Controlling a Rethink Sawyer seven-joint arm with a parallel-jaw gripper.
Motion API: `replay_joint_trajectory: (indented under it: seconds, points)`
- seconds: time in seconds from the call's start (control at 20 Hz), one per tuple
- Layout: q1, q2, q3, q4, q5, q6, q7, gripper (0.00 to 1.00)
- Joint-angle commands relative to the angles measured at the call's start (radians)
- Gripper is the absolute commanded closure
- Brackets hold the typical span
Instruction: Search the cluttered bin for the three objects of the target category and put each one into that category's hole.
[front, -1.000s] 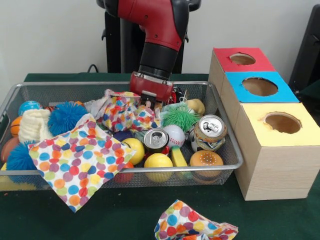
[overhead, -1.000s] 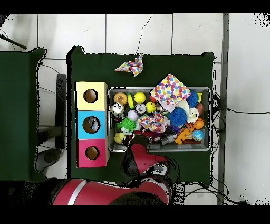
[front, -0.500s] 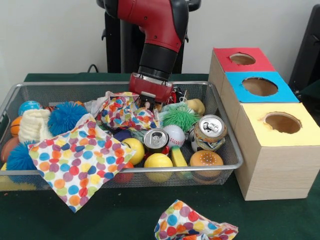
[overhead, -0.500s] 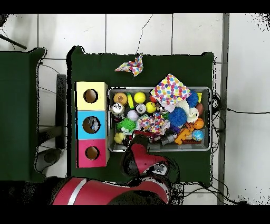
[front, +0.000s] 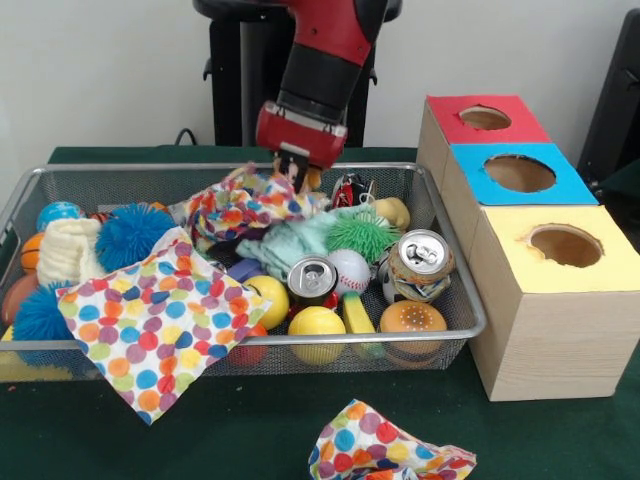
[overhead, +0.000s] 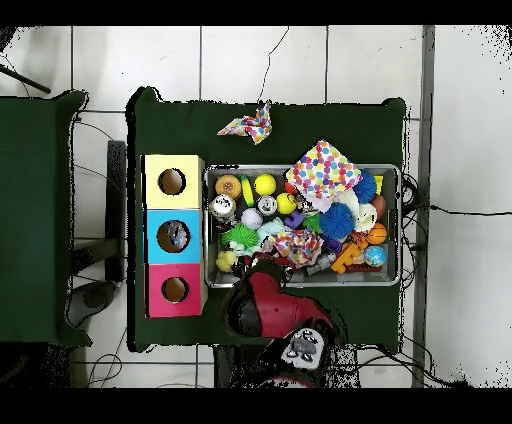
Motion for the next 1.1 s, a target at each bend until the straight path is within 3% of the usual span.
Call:
replay_joint_trajectory:
  seconds: [0.05, 0.8, 1.1]
  points:
    - [-0.055, -0.317, 0.08, -0.039, -0.045, 0.48, -0.059, 1.0]
    - [-0.208, -0.403, 0.256, 0.002, -0.108, 0.537, -0.036, 1.0]
    - [-0.369, -0.425, 0.403, 0.059, -0.058, 0.534, -0.04, 1.0]
